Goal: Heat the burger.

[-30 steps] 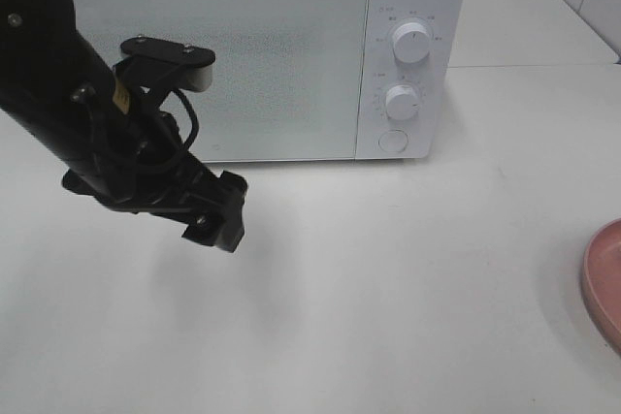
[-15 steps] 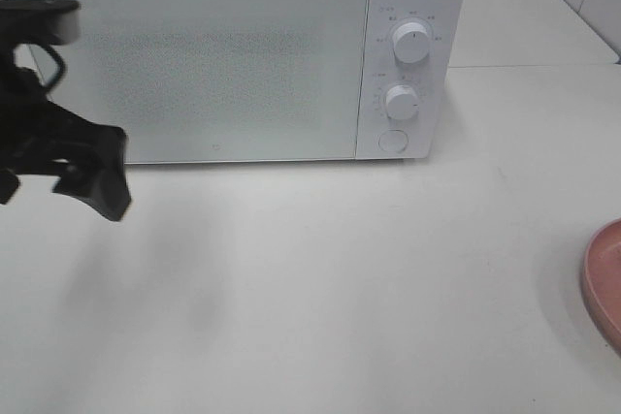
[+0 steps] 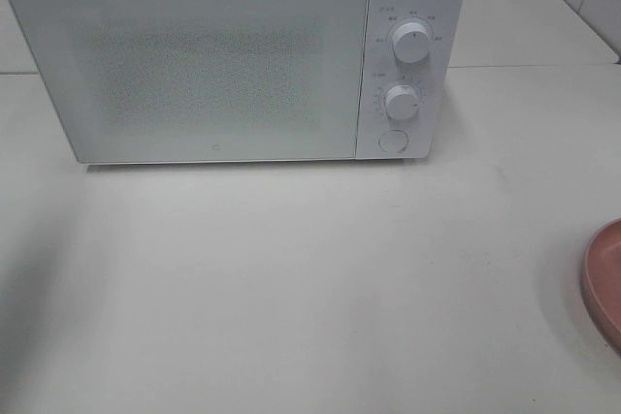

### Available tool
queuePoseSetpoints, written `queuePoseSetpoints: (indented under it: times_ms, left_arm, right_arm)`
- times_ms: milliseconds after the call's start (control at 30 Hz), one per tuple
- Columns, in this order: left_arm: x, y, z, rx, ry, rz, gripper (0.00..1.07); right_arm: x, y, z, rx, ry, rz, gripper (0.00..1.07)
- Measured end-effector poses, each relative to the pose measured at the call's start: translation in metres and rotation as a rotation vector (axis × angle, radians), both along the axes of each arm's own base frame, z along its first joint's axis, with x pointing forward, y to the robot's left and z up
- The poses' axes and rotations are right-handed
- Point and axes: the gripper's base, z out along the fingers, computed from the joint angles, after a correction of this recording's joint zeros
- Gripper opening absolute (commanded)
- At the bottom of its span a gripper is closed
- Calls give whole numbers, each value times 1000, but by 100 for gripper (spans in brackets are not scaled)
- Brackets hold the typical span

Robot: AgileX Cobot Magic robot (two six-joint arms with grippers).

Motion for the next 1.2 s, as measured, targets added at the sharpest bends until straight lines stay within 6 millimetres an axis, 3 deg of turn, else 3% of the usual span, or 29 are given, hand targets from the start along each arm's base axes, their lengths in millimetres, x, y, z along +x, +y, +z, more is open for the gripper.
queuePoseSetpoints:
  times_ms: [433, 500, 600, 767, 867, 933, 1200]
  left_arm:
    - [-72, 3, -20, 16, -11, -2, 100]
    - [-94, 4, -24, 33, -57, -4, 100]
    - [-99, 4, -24, 35, -70, -5, 100]
    - [-133, 6, -26, 47, -242, -5, 100]
    - [-137, 6, -23, 48, -278, -4, 100]
    - [-153, 7, -15, 59, -402, -1, 100]
    - [-181, 7, -6, 58, -596, 5, 100]
  right_arm:
    - [0, 0, 0, 0, 0, 0, 76]
    - [0, 0, 0, 0, 0, 0, 76]
    - [0, 0, 0, 0, 0, 0, 76]
    - [0, 0, 0, 0, 0, 0, 76]
    - [0, 0, 0, 0, 0, 0, 76]
    - [0, 0, 0, 0, 0, 0, 76]
    - [0, 0, 0, 0, 0, 0, 76]
